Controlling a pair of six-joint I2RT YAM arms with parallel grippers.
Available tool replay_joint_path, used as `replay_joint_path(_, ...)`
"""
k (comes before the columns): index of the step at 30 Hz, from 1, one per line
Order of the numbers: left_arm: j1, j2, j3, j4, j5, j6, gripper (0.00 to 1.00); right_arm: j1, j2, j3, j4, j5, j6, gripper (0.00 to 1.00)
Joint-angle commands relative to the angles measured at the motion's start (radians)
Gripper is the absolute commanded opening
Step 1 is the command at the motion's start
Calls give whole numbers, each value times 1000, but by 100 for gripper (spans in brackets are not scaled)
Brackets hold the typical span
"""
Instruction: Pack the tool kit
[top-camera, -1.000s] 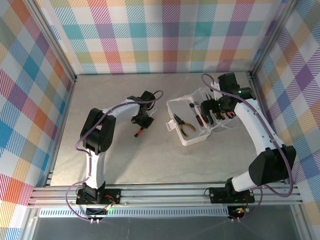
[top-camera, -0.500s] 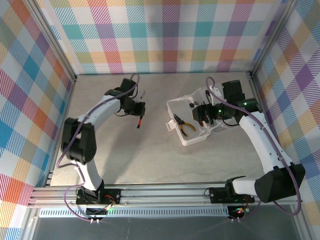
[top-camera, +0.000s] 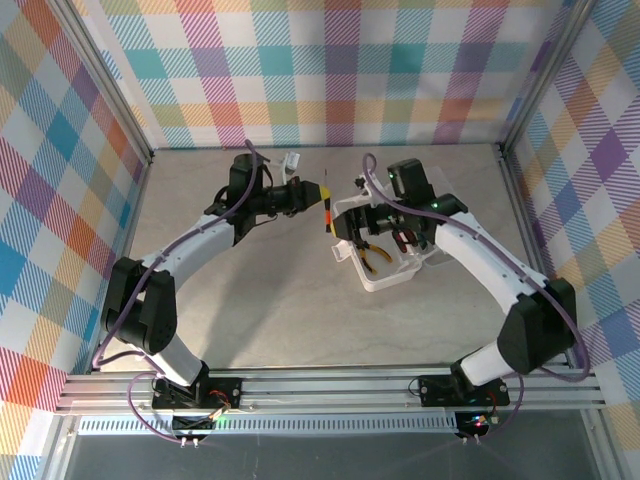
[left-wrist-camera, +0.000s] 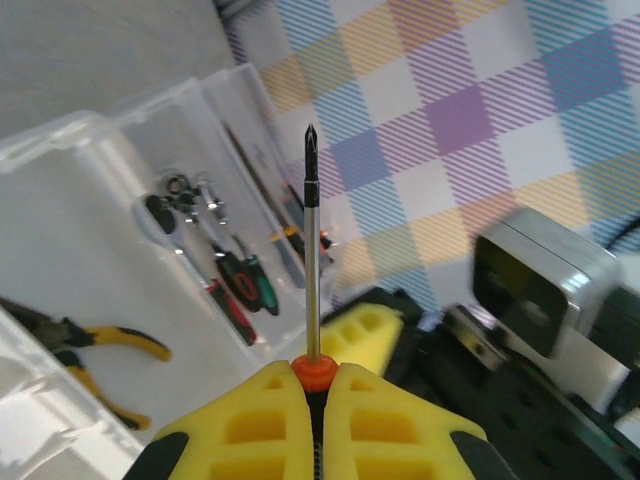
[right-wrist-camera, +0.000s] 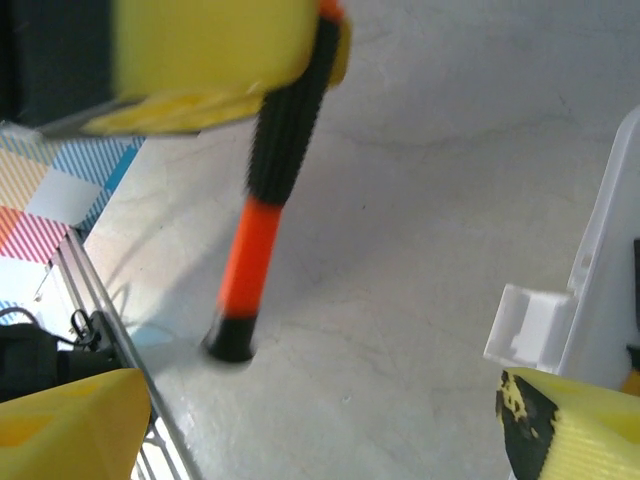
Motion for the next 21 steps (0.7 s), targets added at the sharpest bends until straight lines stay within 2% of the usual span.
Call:
replay_joint_path(1, -8, -20, -22, 136, 48, -76, 0, 21, 40, 72, 56, -24, 7, 85)
replay_joint_path(5, -13, -18, -37, 158, 53, -78, 0, 36, 68, 79, 88, -42, 25, 77)
replay_joint_path(8, -13, -7, -42, 178, 65, -82, 0, 47, 88, 85, 99, -49, 37, 66)
replay_joint_path(12, -12, -1, -40, 172, 71, -69, 0, 48, 89, 101, 59, -13, 26, 24)
replay_joint_path(14, -11, -4, -21, 83, 58, -2, 0, 46, 72, 110, 19, 24, 3, 14)
replay_joint_path(17, 5, -17, 52, -269, -72, 240, 31, 0, 42, 131, -70, 59, -34, 0)
replay_joint_path(19, 24, -16, 107, -488, -223, 388, 65, -70, 12, 136, -149, 84, -61, 0)
replay_joint_path(21, 54, -10, 134, -628, -337, 461, 100, -147, -25, 138, -227, 139, -97, 0)
